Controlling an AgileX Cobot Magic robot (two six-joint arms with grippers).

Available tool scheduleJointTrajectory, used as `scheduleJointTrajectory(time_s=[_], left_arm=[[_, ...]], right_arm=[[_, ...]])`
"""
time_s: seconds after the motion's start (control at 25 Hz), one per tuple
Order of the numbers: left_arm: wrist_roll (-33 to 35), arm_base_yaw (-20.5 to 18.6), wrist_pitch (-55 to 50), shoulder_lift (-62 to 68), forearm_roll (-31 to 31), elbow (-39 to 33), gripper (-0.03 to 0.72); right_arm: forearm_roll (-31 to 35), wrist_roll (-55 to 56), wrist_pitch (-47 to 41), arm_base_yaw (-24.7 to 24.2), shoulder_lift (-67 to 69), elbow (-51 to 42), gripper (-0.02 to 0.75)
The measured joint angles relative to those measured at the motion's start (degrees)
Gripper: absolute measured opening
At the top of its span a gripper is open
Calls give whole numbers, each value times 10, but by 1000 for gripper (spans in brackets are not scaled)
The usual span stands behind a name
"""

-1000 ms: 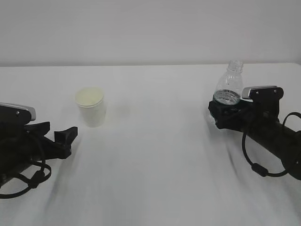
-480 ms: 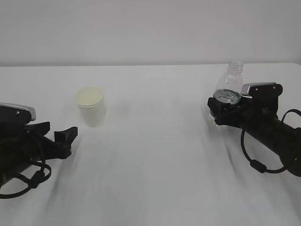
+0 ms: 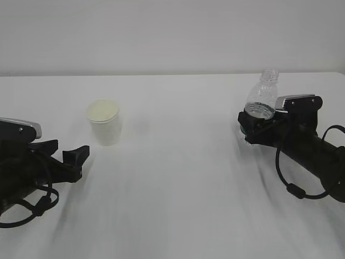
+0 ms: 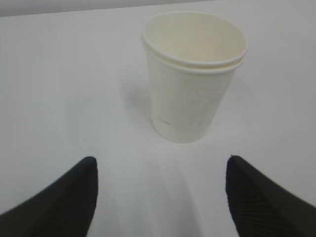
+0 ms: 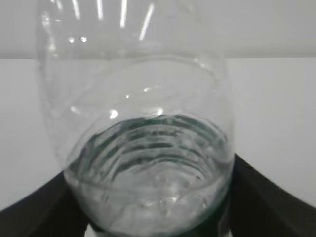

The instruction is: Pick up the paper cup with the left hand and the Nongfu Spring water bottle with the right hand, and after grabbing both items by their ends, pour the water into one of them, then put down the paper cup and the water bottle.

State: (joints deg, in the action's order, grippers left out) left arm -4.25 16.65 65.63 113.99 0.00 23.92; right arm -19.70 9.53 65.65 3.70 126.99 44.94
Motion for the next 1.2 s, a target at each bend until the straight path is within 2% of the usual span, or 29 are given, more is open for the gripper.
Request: scheduleJointTrajectory(time_s=[0.6, 1.2], left_arm=[[-1, 0, 0, 0, 0, 0, 586], [-1, 0, 0, 0, 0, 0, 586]], right_arm=[[-24, 0, 2, 0, 0, 0, 426], [-30, -5, -4, 0, -10, -12, 408]])
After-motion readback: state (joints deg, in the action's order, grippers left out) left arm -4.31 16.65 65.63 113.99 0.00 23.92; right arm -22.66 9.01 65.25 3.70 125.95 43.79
